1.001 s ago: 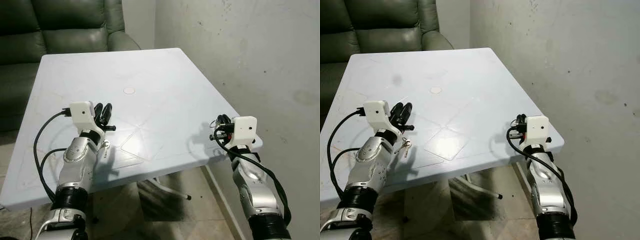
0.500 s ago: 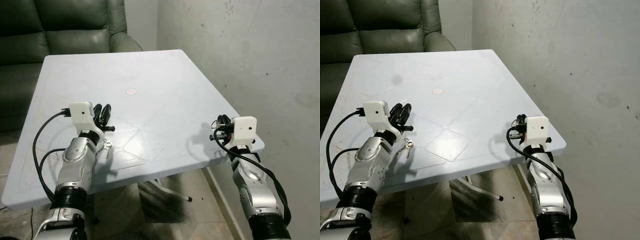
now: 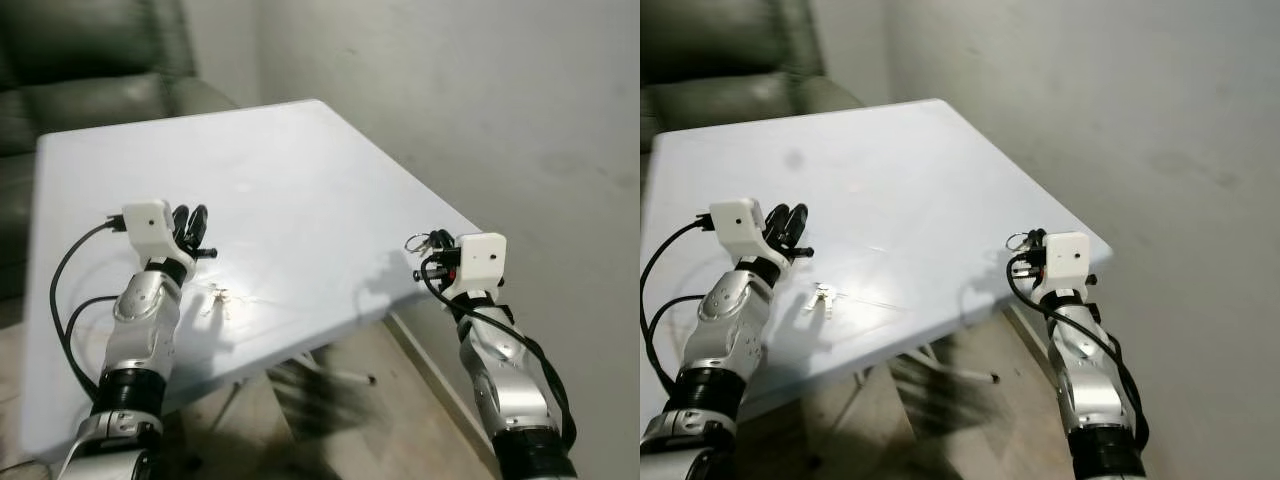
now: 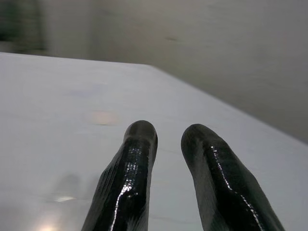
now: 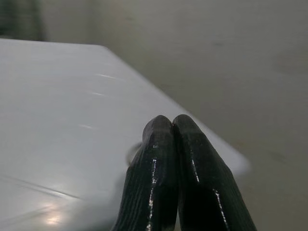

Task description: Hang keys on a hook

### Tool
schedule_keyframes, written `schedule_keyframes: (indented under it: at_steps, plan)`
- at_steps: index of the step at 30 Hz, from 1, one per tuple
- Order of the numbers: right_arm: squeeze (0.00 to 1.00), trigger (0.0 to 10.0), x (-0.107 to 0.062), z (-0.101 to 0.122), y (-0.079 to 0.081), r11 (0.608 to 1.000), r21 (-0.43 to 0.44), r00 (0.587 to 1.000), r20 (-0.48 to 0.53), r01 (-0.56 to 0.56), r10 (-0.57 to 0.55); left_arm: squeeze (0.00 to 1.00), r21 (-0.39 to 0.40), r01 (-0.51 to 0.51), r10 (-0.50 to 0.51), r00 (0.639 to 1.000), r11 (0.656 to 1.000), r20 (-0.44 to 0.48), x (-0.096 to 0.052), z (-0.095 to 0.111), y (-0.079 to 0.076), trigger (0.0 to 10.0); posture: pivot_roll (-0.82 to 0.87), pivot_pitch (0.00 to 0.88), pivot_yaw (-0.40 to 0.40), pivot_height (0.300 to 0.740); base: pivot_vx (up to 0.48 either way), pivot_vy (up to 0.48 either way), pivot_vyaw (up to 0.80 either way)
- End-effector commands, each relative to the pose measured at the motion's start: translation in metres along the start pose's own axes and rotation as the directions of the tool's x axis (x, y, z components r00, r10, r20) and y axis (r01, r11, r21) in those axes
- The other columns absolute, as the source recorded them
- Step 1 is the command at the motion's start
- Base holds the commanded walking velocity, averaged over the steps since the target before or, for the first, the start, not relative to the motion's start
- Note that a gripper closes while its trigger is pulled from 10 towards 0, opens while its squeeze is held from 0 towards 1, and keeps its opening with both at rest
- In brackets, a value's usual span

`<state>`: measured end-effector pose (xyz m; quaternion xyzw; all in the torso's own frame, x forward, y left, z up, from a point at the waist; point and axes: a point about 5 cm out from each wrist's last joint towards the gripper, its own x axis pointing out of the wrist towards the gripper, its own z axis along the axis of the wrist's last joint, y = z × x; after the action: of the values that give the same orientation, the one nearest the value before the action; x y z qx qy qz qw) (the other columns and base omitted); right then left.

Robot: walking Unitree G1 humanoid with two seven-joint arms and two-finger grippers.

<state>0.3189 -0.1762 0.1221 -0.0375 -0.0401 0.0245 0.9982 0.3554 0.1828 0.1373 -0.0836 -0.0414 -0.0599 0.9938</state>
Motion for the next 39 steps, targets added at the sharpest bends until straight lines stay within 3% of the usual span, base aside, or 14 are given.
schedule_keyframes:
  at_steps: [1,39]
  plan:
    - [0.00,10.0,0.0028,0.0070,0.0026,1.000,0.004,1.000,0.027,-0.004,0.004,0.00,0.021,-0.020,0.020,1.000,1.000,0.011,0.0006,0.0057,0.0080,10.0,-0.09,0.000,-0.013,0.740,0.000,0.000,-0.72]
    - [0.00,10.0,0.0015,0.0068,0.0029,1.000,-0.007,1.000,0.025,-0.009,0.009,0.00,0.030,0.003,-0.002,1.000,1.000,-0.016,0.0009,0.0001,-0.0011,10.0,-0.09,0.000,-0.014,0.740,0.000,0.000,-0.72]
